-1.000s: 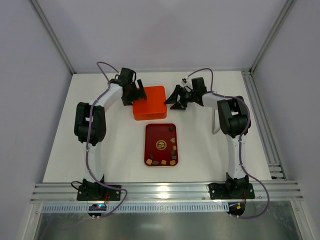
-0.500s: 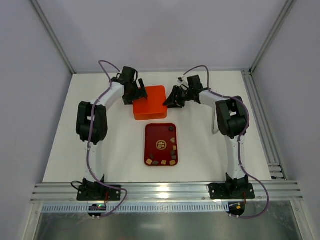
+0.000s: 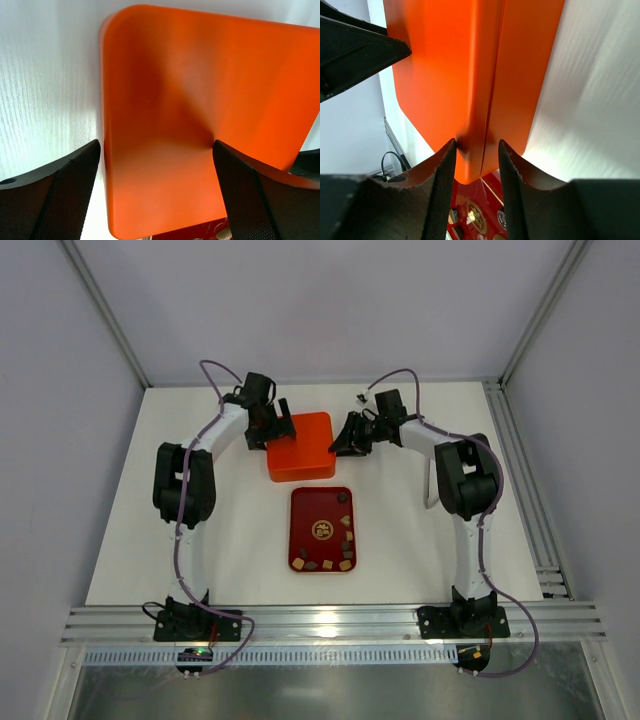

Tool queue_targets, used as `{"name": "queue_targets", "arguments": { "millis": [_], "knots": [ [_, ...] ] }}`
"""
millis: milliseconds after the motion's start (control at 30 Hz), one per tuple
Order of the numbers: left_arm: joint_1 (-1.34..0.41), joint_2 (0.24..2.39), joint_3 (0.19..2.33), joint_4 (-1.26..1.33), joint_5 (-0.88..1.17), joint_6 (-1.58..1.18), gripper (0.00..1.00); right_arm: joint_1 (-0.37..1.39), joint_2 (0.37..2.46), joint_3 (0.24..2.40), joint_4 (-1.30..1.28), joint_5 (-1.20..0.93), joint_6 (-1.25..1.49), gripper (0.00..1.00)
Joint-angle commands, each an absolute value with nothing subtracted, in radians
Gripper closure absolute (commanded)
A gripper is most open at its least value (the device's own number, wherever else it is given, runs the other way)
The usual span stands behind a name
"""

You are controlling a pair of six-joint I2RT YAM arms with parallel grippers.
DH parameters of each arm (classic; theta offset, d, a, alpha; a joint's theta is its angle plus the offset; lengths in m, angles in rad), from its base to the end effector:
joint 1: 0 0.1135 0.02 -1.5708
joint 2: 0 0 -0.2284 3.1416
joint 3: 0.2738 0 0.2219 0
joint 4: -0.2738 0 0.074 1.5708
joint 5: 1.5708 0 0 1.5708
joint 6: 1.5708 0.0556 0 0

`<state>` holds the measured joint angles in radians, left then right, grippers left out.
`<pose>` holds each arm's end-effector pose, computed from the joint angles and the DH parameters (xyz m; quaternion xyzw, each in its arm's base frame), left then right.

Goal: Pack the chocolate

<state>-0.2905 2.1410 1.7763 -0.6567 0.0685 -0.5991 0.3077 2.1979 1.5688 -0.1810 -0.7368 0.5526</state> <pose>0.4127 -0.1274 0.1752 -0.1387 0.9519 -0.1464 0.2305 0.4094 0.1693 0.1378 -0.0269 0.8761 0.4483 0.1753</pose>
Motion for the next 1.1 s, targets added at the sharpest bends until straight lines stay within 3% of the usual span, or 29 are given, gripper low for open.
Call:
{"name": "queue_targets", "arguments": {
  "millis": [0,233,533,1067],
  "knots": [
    [-0.295,2.154,1.782,-0.750,0.092,-0.522,0.09,0.321,2.120,1.552,-0.212,-0.698,0.508,0.59],
    [-0.291,2.135,1.833,-0.764,0.181,-0.465,0.06,0.307,2.151,1.635,-0.137,-0.684,0.566,0.36],
    [-0.252,2.123,1.908,-0.749,0.155,-0.472,0.05,0.291,2.318,1.870,-0.064,-0.687,0.669,0.32],
    [-0.236,2.252,1.948,-0.612,0.112,-0.499,0.05,0.293,2.451,1.963,-0.090,-0.618,0.683,0.32]
  ]
}}
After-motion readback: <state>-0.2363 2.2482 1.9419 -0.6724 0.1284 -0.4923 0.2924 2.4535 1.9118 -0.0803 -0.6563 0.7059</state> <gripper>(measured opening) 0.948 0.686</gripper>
